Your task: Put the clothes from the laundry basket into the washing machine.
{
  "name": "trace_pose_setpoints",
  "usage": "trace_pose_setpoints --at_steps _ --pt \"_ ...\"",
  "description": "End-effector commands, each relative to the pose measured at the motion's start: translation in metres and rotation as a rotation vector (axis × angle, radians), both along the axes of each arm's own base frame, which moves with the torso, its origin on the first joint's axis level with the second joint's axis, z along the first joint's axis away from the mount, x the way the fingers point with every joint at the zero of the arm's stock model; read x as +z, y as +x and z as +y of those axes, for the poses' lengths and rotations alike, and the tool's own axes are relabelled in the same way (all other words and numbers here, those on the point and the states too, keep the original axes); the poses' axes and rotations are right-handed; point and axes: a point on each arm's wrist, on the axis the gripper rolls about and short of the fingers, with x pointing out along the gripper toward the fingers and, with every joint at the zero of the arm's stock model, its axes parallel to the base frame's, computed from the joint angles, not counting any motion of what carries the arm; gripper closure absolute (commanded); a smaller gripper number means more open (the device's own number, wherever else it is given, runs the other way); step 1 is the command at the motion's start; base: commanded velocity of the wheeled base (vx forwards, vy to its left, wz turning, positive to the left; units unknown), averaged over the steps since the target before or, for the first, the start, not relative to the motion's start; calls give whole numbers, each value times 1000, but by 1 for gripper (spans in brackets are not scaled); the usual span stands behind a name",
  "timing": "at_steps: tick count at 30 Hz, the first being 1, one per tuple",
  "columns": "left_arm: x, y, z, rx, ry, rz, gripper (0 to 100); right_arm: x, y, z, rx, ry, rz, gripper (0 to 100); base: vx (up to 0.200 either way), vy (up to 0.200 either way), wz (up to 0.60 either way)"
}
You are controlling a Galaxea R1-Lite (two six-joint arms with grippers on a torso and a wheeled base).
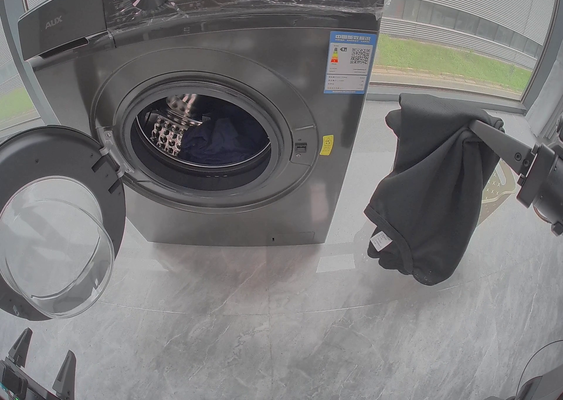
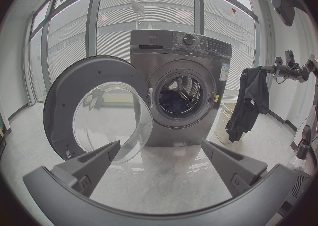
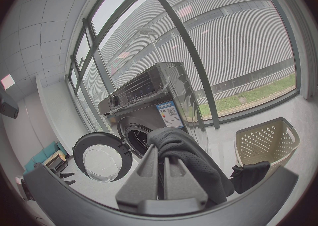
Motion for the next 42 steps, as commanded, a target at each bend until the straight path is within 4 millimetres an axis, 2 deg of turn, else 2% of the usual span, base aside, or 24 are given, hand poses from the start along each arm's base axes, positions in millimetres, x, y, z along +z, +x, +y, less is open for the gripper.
trace_pose_setpoints --at_steps 1,5,14,32,42 --pt "-5 0 0 0 -1 -1 0 0 0 0 0 1 1 100 -200 0 0" --pt "-5 0 0 0 -1 -1 0 0 1 1 0 0 2 100 -200 0 0" --pt "-5 0 0 0 0 -1 0 -2 1 1 0 -3 7 100 0 0 0" --pt "-5 0 0 0 -1 -1 0 -4 4 2 -1 -8 19 100 0 200 0" --pt "-5 0 0 0 10 -3 0 -6 9 6 1 -14 31 100 0 0 0"
